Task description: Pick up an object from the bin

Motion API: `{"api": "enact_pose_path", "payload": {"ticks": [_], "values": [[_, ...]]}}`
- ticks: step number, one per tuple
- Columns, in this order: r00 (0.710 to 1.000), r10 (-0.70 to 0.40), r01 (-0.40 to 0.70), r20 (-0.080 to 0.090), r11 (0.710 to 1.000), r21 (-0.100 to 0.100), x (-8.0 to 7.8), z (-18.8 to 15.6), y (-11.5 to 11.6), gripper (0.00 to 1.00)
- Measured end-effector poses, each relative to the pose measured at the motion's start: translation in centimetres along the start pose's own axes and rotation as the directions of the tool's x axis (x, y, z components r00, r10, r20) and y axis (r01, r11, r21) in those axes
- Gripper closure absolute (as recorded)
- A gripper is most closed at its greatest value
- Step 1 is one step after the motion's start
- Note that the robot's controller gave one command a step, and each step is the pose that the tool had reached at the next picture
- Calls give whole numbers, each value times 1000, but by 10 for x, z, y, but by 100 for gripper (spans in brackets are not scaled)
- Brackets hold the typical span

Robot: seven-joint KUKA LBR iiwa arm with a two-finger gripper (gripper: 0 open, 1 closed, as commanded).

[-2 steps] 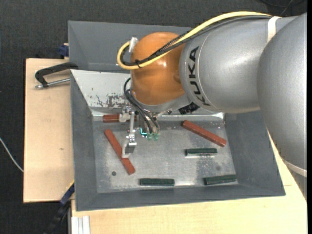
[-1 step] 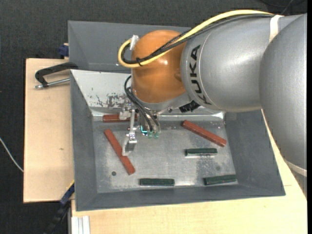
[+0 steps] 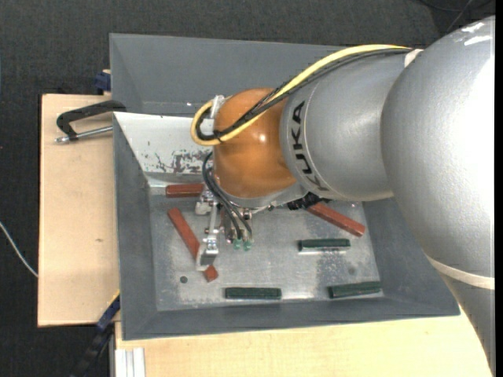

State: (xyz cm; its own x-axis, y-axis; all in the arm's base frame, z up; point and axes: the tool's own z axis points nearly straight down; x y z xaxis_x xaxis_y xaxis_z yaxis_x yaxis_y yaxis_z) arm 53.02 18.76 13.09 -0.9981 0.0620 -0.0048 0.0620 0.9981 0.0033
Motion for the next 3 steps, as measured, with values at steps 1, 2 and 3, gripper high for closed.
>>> {"api": "enact_pose_path", "payload": {"ticks": [1,2,3], "values": [[999,35,-35,-5,999,2,16,47,-21,0],[997,-79,79,-2,997,0,1,53,-33,0],[995,102,-102,-4,995,-1,15,53,-29,100]]}}
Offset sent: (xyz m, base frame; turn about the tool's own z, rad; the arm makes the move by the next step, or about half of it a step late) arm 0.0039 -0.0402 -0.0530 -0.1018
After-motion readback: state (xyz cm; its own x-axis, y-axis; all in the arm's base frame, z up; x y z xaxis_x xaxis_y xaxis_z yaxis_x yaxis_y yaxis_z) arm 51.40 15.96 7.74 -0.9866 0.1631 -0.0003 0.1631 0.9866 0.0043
